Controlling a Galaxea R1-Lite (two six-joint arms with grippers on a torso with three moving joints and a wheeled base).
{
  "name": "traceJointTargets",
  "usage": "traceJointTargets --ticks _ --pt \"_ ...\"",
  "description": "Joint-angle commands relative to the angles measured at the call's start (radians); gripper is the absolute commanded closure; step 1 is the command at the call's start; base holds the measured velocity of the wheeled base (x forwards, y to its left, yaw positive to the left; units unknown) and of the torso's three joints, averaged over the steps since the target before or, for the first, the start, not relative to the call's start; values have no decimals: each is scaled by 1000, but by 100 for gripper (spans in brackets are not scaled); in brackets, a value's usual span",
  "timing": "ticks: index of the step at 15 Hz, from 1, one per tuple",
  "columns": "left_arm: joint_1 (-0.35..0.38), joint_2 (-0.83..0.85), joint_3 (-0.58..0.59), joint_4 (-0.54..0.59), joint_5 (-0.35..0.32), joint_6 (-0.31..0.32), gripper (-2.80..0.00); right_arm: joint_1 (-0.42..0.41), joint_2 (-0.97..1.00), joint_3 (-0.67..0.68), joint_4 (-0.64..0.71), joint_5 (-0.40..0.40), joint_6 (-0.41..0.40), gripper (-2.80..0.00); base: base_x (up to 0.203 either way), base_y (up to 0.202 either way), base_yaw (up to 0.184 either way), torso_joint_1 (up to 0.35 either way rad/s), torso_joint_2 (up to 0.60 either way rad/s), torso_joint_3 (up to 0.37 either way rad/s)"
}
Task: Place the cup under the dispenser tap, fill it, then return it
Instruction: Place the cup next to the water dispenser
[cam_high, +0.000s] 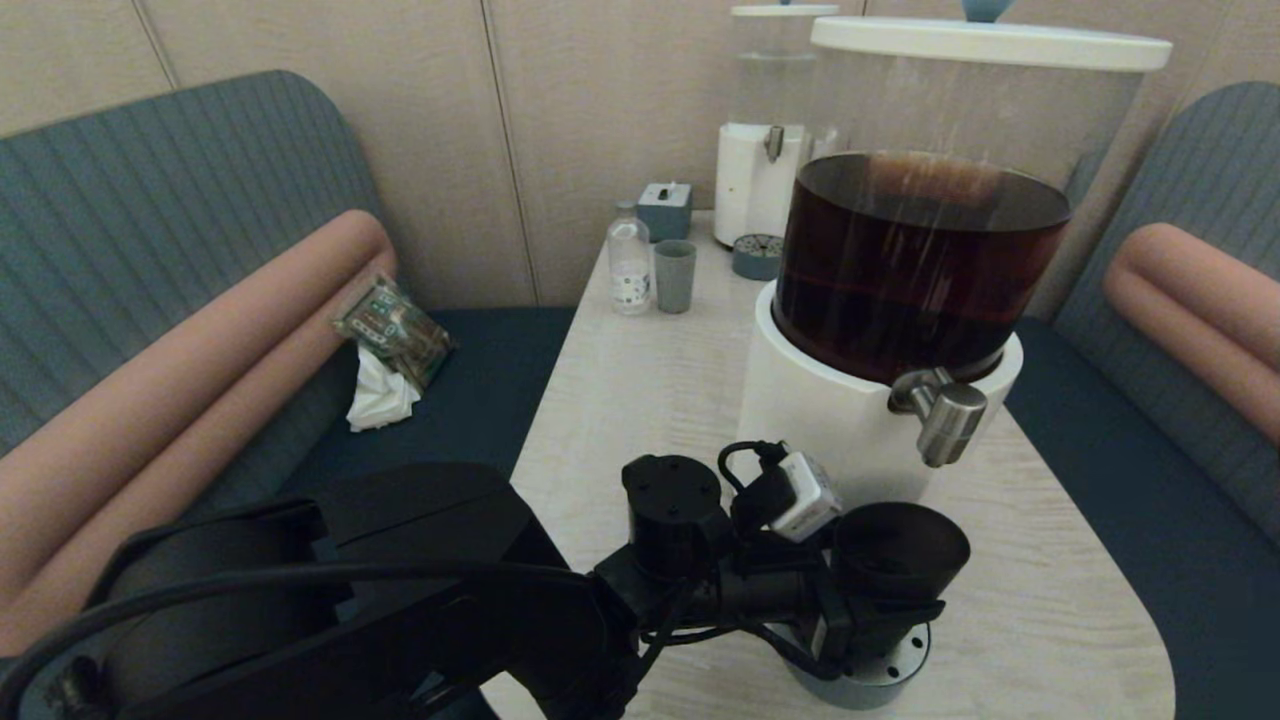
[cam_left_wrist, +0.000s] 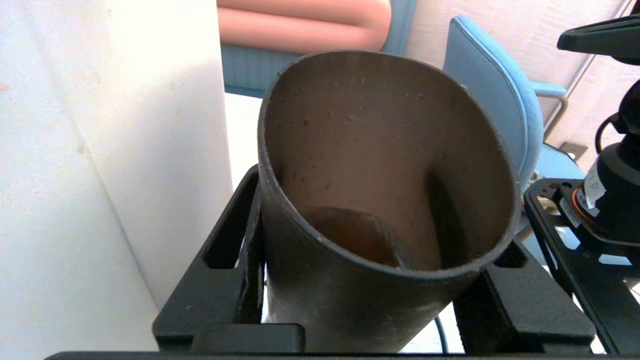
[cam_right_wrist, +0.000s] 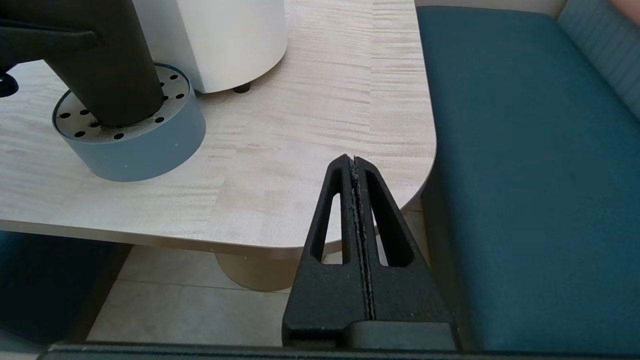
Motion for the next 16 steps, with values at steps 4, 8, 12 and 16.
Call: traceJointTargets --ticks 4,8,12,16 --pt "-8 -68 93 -13 -1 -1 0 0 1 0 0 0 0 0 0 0 0 0 0 0" --pt "-8 -137 181 -30 51 -4 0 0 1 0 0 0 0 0 0 0 0 0 0 0" --pt "5 -212 244 -33 150 -45 0 0 1 0 0 0 0 0 0 0 0 0 0 0" --pt "33 -254 292 -33 238 -73 0 0 1 0 0 0 0 0 0 0 0 0 0 0"
